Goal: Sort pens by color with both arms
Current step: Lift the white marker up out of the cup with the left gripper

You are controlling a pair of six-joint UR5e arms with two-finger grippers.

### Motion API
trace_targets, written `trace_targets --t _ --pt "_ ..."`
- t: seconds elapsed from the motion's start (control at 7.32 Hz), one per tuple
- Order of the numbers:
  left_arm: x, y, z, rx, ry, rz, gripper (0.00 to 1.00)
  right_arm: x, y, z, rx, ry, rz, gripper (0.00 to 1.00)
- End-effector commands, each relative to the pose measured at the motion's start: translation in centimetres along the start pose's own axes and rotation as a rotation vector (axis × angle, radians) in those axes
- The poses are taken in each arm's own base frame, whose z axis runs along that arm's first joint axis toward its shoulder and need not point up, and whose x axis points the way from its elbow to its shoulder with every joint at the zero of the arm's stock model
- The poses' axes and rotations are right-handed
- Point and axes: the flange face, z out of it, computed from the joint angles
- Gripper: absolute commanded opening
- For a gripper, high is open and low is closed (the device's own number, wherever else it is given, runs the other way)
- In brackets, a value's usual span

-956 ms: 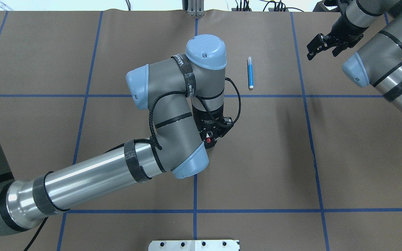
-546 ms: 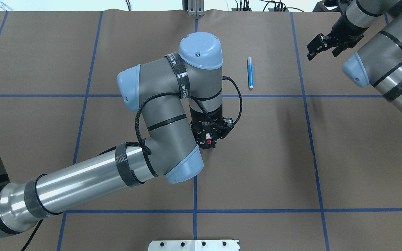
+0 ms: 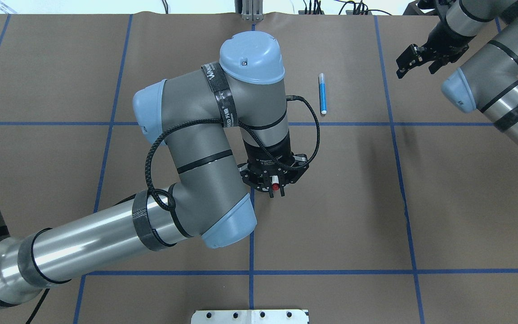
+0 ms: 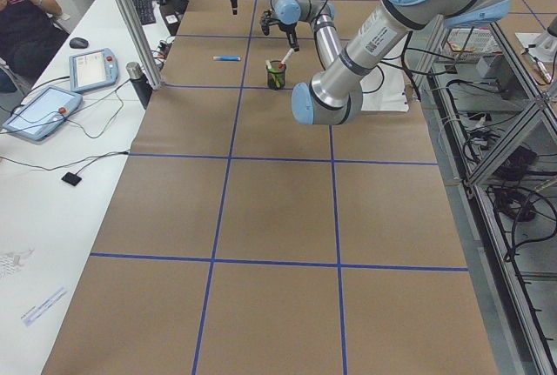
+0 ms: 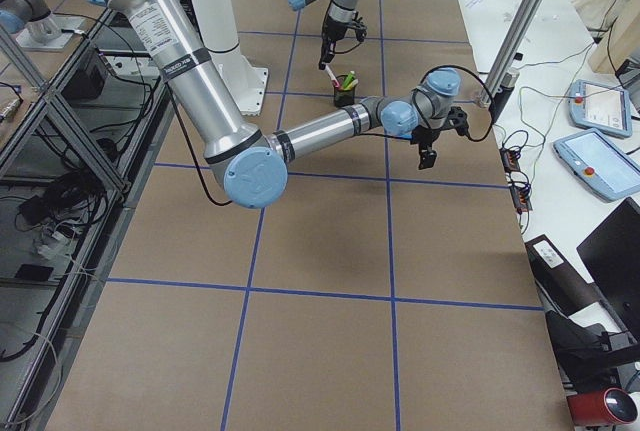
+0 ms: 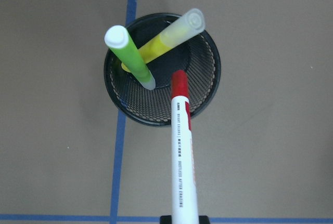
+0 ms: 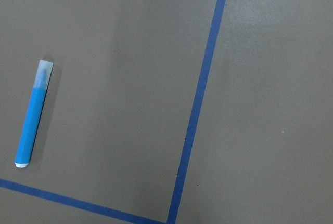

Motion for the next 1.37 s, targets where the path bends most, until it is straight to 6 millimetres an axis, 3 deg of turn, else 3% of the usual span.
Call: trace_targets --t 0.0,0.27,0.55,0.68,0.96,1.23 --pt "0.3 2.6 -2.9 0.001 0.044 0.036 0.13 0.5 0.4 0.3 -0.005 0.003 0.006 0.98" --pt "0.8 3.0 -3.7 0.015 0.06 0.055 0.13 0.8 0.6 0.5 -0.009 0.005 0.01 0.98" --pt "0.7 1.3 -4.8 0.113 0.068 0.118 0.13 1.3 0.8 0.7 -0.012 0.007 0.018 0.98" --pt "0.3 -1.4 -5.3 0.152 0.074 0.134 0.13 1.6 1.2 0.8 -0.015 0.009 0.028 0.98" --pt "0.4 -7.9 -4.2 0.232 0.13 0.153 0.13 2.4 1.8 1.2 -0.023 0.01 0.041 0.98" --pt "3.4 -10.6 -4.3 0.332 0.105 0.143 0.13 4.3 2.2 0.9 -0.023 0.015 0.057 0.98"
